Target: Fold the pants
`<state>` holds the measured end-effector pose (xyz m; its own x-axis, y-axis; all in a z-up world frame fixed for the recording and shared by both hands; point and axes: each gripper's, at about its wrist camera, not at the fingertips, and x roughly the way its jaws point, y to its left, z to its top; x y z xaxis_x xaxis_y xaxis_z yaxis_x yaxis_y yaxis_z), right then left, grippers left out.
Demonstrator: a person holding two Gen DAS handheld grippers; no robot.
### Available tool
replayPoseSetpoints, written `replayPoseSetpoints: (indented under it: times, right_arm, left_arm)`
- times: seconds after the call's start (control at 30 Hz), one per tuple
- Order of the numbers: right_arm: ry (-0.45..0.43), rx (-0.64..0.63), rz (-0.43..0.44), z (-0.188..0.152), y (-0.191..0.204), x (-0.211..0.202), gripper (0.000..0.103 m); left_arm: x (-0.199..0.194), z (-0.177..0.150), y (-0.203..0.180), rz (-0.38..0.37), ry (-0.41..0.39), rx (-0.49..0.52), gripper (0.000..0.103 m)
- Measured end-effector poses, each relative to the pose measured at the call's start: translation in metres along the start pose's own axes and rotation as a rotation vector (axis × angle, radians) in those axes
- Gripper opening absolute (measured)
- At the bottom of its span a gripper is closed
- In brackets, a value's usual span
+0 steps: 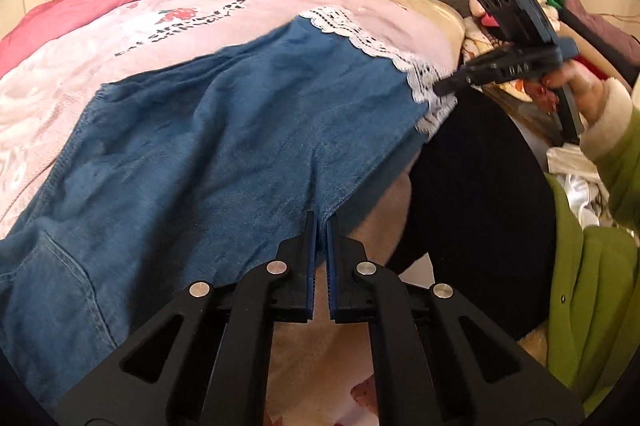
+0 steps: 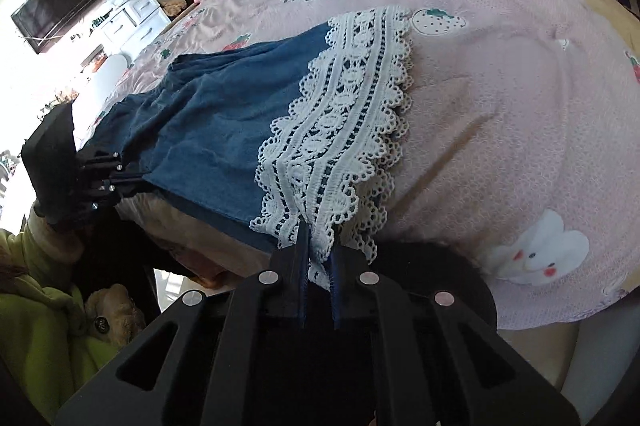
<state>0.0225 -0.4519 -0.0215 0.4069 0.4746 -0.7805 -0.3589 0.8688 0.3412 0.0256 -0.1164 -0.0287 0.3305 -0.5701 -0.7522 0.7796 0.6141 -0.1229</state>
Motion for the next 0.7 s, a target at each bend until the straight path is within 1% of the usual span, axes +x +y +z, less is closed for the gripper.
replayPoseSetpoints:
  times: [0.1, 0.17, 0.2, 0.23, 0.3, 0.37, 0.4, 0.43, 0.47, 0.5, 0.53, 0.6, 0.63, 0.67, 0.7]
  right_arm:
    - [0.02, -0.012, -0.016, -0.003, 0.001, -0.002, 0.009]
    - [0.042, -0.012, -0.042, -0.005, 0.0, 0.004, 0.009]
    - [0.055, -0.007, -0.047, -0.005, -0.001, 0.007, 0.012]
    - [0.067, -0.008, -0.052, -0.005, 0.0, 0.01, 0.013]
    - [0.081, -0.016, -0.068, -0.004, 0.002, 0.014, 0.014]
    - [0.089, -0.007, -0.074, -0.004, 0.002, 0.012, 0.021]
    - [0.09, -0.001, -0.084, -0.004, 0.0, 0.009, 0.03]
    - [0.082, 0.004, -0.092, -0.004, 0.0, 0.004, 0.035]
    - [0.068, 0.01, -0.111, -0.003, -0.001, -0.005, 0.038]
    - [0.039, 0.012, -0.14, -0.002, -0.001, -0.015, 0.044]
    - [-0.002, 0.014, -0.16, 0.001, -0.001, -0.027, 0.047]
    - [-0.074, 0.019, -0.149, 0.01, 0.002, -0.04, 0.051]
    - [-0.107, 0.013, -0.136, 0.014, 0.005, -0.043, 0.054]
    - [-0.131, -0.004, -0.115, 0.021, 0.012, -0.043, 0.056]
    - [-0.138, -0.031, -0.095, 0.027, 0.019, -0.037, 0.057]
  left_arm:
    - [0.0, -0.002, -0.005, -0.01, 0.003, 0.027, 0.0]
    - [0.005, -0.004, -0.007, -0.025, 0.024, 0.045, 0.0]
    - [0.01, -0.005, -0.007, -0.026, 0.036, 0.042, 0.0]
    - [0.017, -0.006, -0.006, -0.021, 0.058, 0.031, 0.0]
    - [0.021, -0.008, -0.007, -0.004, 0.071, 0.038, 0.0]
    - [0.02, -0.008, -0.004, -0.015, 0.065, 0.023, 0.0]
    - [0.019, -0.008, -0.003, -0.021, 0.061, 0.015, 0.001]
    - [0.019, -0.007, -0.002, -0.022, 0.059, 0.009, 0.001]
    - [0.02, -0.008, 0.0, -0.025, 0.059, 0.001, 0.002]
    - [0.02, -0.009, 0.0, -0.029, 0.058, -0.001, 0.004]
    - [0.02, -0.01, 0.0, -0.032, 0.055, -0.001, 0.005]
    - [0.018, -0.01, -0.002, -0.056, 0.047, -0.006, 0.017]
    - [0.017, -0.009, -0.003, -0.067, 0.042, -0.003, 0.021]
    - [0.018, -0.009, -0.005, -0.074, 0.04, 0.003, 0.03]
    - [0.016, -0.008, -0.008, -0.08, 0.037, 0.01, 0.033]
